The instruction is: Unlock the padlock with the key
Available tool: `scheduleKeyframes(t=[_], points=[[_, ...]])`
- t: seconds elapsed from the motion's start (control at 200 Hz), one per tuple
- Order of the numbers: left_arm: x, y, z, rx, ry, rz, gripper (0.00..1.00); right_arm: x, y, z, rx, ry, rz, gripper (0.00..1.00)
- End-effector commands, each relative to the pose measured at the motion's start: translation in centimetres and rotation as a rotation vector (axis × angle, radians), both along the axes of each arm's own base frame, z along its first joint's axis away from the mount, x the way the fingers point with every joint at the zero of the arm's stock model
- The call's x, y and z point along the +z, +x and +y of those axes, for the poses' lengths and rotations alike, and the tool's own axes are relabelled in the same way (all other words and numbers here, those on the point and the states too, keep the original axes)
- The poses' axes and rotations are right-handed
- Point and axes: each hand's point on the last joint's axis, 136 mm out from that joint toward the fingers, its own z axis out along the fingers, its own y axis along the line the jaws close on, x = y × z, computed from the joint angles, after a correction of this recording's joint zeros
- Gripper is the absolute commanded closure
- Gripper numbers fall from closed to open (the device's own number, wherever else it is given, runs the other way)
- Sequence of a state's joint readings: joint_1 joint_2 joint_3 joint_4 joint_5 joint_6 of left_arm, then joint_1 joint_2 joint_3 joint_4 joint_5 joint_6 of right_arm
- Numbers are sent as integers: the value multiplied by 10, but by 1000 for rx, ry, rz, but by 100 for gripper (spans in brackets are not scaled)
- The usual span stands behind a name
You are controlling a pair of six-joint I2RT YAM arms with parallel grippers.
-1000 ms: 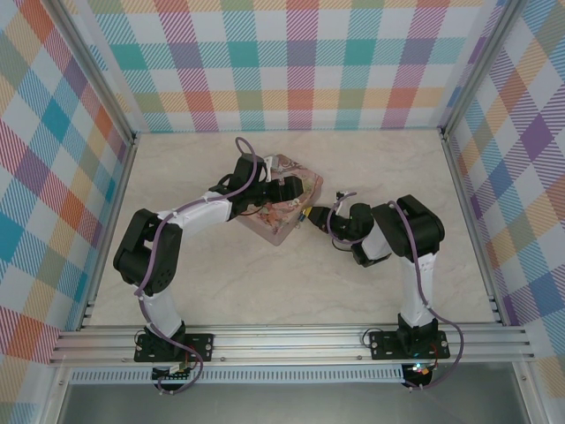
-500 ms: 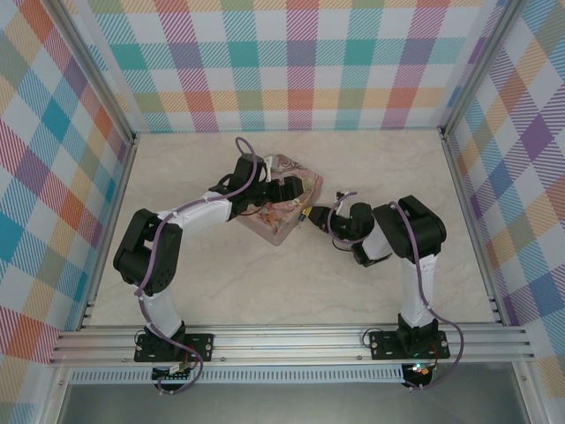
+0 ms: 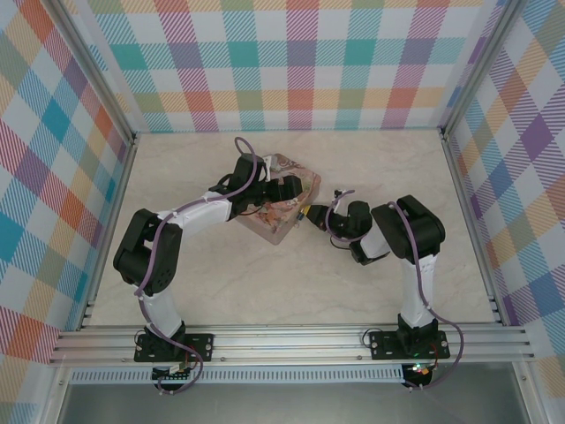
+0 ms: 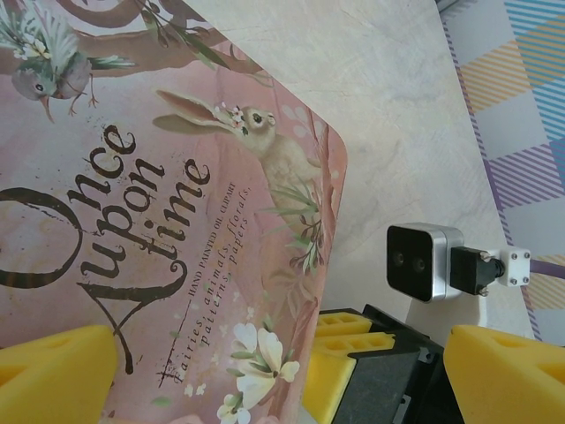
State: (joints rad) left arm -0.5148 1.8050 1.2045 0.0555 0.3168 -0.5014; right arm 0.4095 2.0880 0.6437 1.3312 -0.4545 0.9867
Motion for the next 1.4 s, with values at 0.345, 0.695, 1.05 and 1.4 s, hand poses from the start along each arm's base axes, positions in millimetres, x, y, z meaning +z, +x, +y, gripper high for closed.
scheduleKeyframes(t=[0.345,0.695,1.05,1.4], points=[[-37,-28,4,-18,49,141,5,27,11,-4,-57,25,-105,94],[-37,-28,4,-18,50,143,4,40,18,-27,-122,25,-129,87],[-36,-26,3,-14,44,141,4,9,-16,-19,-54,-15,-51,75],[-36,-25,2,-11,36,149,4,-13,-30,-6,-49,-35,15,62]])
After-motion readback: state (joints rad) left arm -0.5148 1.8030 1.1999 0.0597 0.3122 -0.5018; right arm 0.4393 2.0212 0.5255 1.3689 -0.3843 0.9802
